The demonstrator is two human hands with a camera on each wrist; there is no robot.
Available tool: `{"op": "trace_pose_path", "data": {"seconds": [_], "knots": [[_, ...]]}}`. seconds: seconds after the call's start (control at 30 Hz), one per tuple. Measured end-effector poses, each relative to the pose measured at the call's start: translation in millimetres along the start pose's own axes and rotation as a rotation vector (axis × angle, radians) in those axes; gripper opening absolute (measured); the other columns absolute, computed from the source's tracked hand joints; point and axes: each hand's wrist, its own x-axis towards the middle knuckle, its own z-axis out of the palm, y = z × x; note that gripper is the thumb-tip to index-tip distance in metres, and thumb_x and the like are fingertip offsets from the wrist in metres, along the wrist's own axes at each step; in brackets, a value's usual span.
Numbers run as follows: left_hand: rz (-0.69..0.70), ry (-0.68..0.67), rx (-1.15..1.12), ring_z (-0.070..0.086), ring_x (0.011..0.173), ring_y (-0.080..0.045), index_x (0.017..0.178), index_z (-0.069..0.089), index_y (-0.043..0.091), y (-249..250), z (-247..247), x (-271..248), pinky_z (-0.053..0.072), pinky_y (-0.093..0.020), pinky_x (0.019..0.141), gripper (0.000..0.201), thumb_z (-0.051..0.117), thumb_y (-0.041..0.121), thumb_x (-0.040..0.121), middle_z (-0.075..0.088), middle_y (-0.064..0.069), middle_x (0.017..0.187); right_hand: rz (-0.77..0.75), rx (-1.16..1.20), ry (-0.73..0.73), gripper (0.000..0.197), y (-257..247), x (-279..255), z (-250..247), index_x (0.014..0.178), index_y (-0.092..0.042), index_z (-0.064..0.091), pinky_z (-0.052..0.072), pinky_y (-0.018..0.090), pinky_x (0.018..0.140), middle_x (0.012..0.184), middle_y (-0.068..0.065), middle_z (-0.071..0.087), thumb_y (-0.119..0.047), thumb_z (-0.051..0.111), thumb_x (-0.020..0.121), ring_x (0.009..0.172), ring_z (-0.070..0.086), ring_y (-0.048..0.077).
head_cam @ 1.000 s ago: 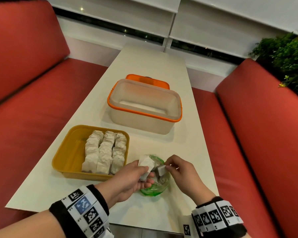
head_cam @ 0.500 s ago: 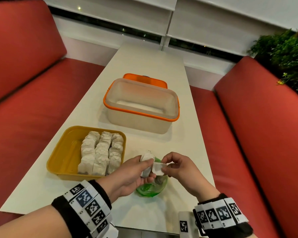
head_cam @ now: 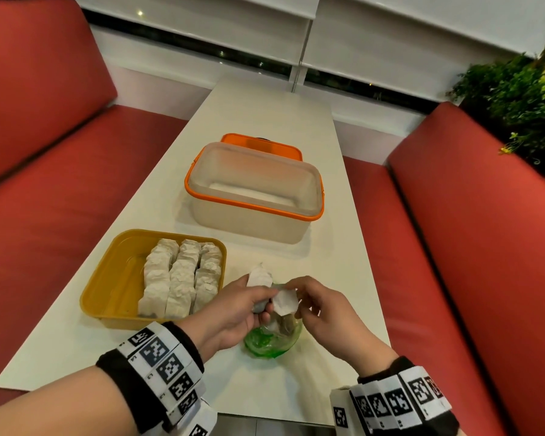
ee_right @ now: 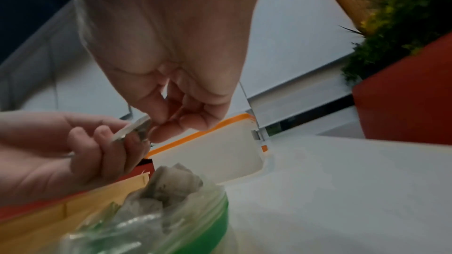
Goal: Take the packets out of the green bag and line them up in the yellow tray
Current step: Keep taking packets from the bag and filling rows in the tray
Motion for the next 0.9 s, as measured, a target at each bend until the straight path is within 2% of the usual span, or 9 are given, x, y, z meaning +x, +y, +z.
{"op": "trace_pose_path", "data": {"seconds": [0.07,0.13,0.3,0.43,0.53,0.63,0.67,0.8,0.9], "knots": [[-0.028,-0.030,0.014,0.051,0.053,-0.012,0.106,0.056,0.005,1,0,0,0.041,-0.019,0.042,0.020,0.057,-0.003,0.088,0.059,-0.009,0.073,-0.116,-0.179,0.017,0.051,5,0,3,0.107,-0.034,0.062,0.039,0.009,0.070,0.092,-0.018,0.063,0.006,0.055,0.075,0.079,0.056,0.002],[-0.051,-0.055,0.022,0.051,0.053,-0.012,0.106,0.056,0.005,0,0,-1,0.041,-0.019,0.042,0.020,0.057,-0.003,0.088,0.060,-0.010,0.076,-0.197,-0.272,0.075,0.043,9,0,5,0.105,-0.034,0.061,0.039,0.011,0.068,0.085,-0.017,0.057,-0.003,0.058,0.076,0.074,0.049,-0.002],[-0.065,-0.052,0.031,0.049,0.055,-0.013,0.094,0.058,0.007,-3,-1,-1,0.040,-0.019,0.043,0.010,0.055,-0.001,0.088,0.059,-0.008,0.071,-0.265,-0.255,0.235,0.013,6,-5,11,0.091,-0.025,0.067,0.039,0.011,0.066,0.084,-0.009,0.050,-0.026,0.057,0.083,0.075,0.048,0.001],[-0.038,-0.032,0.091,0.051,0.056,-0.015,0.103,0.056,0.006,-5,-2,-2,0.042,-0.021,0.044,0.010,0.051,0.007,0.094,0.060,-0.009,0.072,-0.026,-0.081,0.229,0.022,-1,-5,12,0.071,-0.011,0.059,0.036,0.014,0.057,0.065,-0.004,0.052,-0.026,0.061,0.087,0.060,0.045,0.003],[-0.037,-0.051,0.107,0.056,0.059,-0.016,0.110,0.056,0.008,-5,-1,-3,0.045,-0.022,0.048,0.018,0.051,0.018,0.096,0.064,-0.008,0.078,0.170,0.152,0.161,0.017,-3,-1,9,0.073,-0.006,0.059,0.038,0.025,0.056,0.060,0.006,0.055,-0.014,0.064,0.087,0.056,0.046,0.009],[-0.039,-0.159,0.103,0.061,0.062,-0.013,0.113,0.058,0.010,-3,0,-7,0.046,-0.022,0.055,0.029,0.050,0.032,0.096,0.069,-0.007,0.083,0.271,0.370,0.114,0.012,-8,3,10,0.076,-0.005,0.059,0.039,0.024,0.050,0.055,0.003,0.057,-0.001,0.061,0.088,0.049,0.048,0.012],[-0.021,-0.190,0.104,0.062,0.063,-0.012,0.113,0.058,0.010,-3,1,-9,0.044,-0.021,0.056,0.029,0.052,0.031,0.094,0.070,-0.006,0.083,0.292,0.418,0.115,0.013,-10,4,10,0.076,-0.005,0.058,0.039,0.023,0.049,0.053,0.001,0.057,0.001,0.060,0.088,0.046,0.048,0.010],[0.085,-0.208,0.213,0.060,0.065,-0.011,0.110,0.057,0.008,-4,-2,-11,0.041,-0.018,0.051,0.024,0.061,0.002,0.087,0.068,-0.008,0.082,0.325,0.542,0.085,0.015,-18,7,11,0.074,-0.007,0.058,0.038,0.021,0.049,0.055,0.004,0.057,-0.002,0.061,0.088,0.047,0.048,0.012],[0.127,-0.194,0.287,0.059,0.064,-0.010,0.103,0.059,0.009,-3,-5,-12,0.040,-0.018,0.050,0.024,0.063,-0.004,0.084,0.066,-0.009,0.081,0.288,0.474,0.065,0.015,-20,9,13,0.075,-0.007,0.059,0.040,0.020,0.052,0.062,0.006,0.057,-0.009,0.062,0.090,0.056,0.050,0.013]]}}
